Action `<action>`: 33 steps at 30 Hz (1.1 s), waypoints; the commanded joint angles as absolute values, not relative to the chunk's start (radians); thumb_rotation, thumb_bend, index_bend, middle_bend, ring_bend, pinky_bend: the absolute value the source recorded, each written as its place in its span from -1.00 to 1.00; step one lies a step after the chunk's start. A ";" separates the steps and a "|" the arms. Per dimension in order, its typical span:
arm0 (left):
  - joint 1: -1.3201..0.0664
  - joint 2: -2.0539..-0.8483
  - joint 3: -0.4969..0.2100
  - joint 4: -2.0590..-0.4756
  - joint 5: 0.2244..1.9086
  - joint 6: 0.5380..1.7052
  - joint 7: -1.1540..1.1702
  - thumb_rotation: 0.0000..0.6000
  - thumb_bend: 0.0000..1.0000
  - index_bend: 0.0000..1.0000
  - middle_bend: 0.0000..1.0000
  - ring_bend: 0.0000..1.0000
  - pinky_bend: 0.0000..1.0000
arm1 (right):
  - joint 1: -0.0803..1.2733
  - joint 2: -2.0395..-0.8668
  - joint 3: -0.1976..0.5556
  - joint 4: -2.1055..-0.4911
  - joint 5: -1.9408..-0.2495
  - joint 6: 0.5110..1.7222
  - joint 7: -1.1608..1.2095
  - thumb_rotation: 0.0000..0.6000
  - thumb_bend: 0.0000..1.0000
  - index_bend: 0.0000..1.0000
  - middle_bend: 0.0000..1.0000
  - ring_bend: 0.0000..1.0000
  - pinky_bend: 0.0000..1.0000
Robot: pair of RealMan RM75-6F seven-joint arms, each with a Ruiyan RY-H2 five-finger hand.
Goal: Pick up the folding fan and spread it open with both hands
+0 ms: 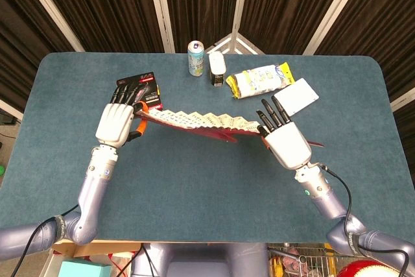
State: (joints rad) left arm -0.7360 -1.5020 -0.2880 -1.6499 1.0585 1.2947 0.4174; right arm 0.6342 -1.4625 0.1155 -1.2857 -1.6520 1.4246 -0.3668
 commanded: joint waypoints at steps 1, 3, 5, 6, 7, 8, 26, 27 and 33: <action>-0.723 -1.488 -0.274 -1.669 1.072 1.299 0.415 1.00 0.18 0.07 -0.84 -1.00 -1.00 | 0.627 -1.456 0.107 -1.297 -1.661 1.430 -0.364 1.00 0.12 0.34 -0.44 -0.88 -1.00; -0.711 -1.473 -0.264 -1.688 1.080 1.304 0.415 1.00 0.11 0.01 -0.89 -1.00 -1.00 | 0.620 -1.446 0.099 -1.312 -1.667 1.432 -0.369 1.00 0.11 0.10 -0.48 -0.89 -1.00; -0.701 -1.458 -0.257 -1.703 1.085 1.305 0.412 1.00 0.05 -0.08 -0.94 -1.00 -1.00 | 0.614 -1.438 0.094 -1.329 -1.671 1.431 -0.373 1.00 0.11 -0.18 -0.57 -0.93 -1.00; -0.696 -1.451 -0.255 -1.709 1.086 1.305 0.411 1.00 0.01 -0.16 -0.96 -1.00 -1.00 | 0.612 -1.433 0.091 -1.337 -1.674 1.430 -0.376 1.00 0.11 -0.27 -0.61 -0.94 -1.00; -0.693 -1.443 -0.252 -1.714 1.087 1.303 0.412 1.00 -0.02 -0.23 -0.98 -1.00 -1.00 | 0.611 -1.429 0.087 -1.344 -1.678 1.428 -0.380 1.00 0.11 -0.40 -0.65 -0.96 -1.00; -0.689 -1.436 -0.249 -1.719 1.087 1.302 0.413 1.00 -0.07 -0.32 -0.99 -1.00 -1.00 | 0.609 -1.425 0.084 -1.351 -1.681 1.427 -0.384 1.00 0.12 -0.52 -0.70 -0.98 -1.00; -0.632 -1.333 -0.222 -1.767 1.106 1.277 0.360 1.00 -0.48 -0.67 -1.00 -1.00 -1.00 | 0.534 -1.384 0.033 -1.475 -1.675 1.415 -0.451 1.00 -0.39 -1.00 -0.93 -1.00 -1.00; -0.630 -1.330 -0.220 -1.767 1.107 1.277 0.359 1.00 -0.48 -0.68 -1.00 -1.00 -1.00 | 0.530 -1.383 0.031 -1.477 -1.674 1.415 -0.454 1.00 -0.40 -1.00 -0.94 -1.00 -1.00; -0.614 -1.315 -0.211 -1.779 1.125 1.281 0.344 1.00 -0.48 -0.70 -1.00 -1.00 -1.00 | 0.504 -1.357 0.027 -1.492 -1.611 1.364 -0.557 1.00 -0.75 -1.00 -1.00 -1.00 -1.00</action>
State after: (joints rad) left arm -0.6159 -1.3174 -0.2121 -1.7772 1.1218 1.2793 0.3460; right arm 0.5142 -1.3719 0.0283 -1.4815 -1.6437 1.3941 -0.5084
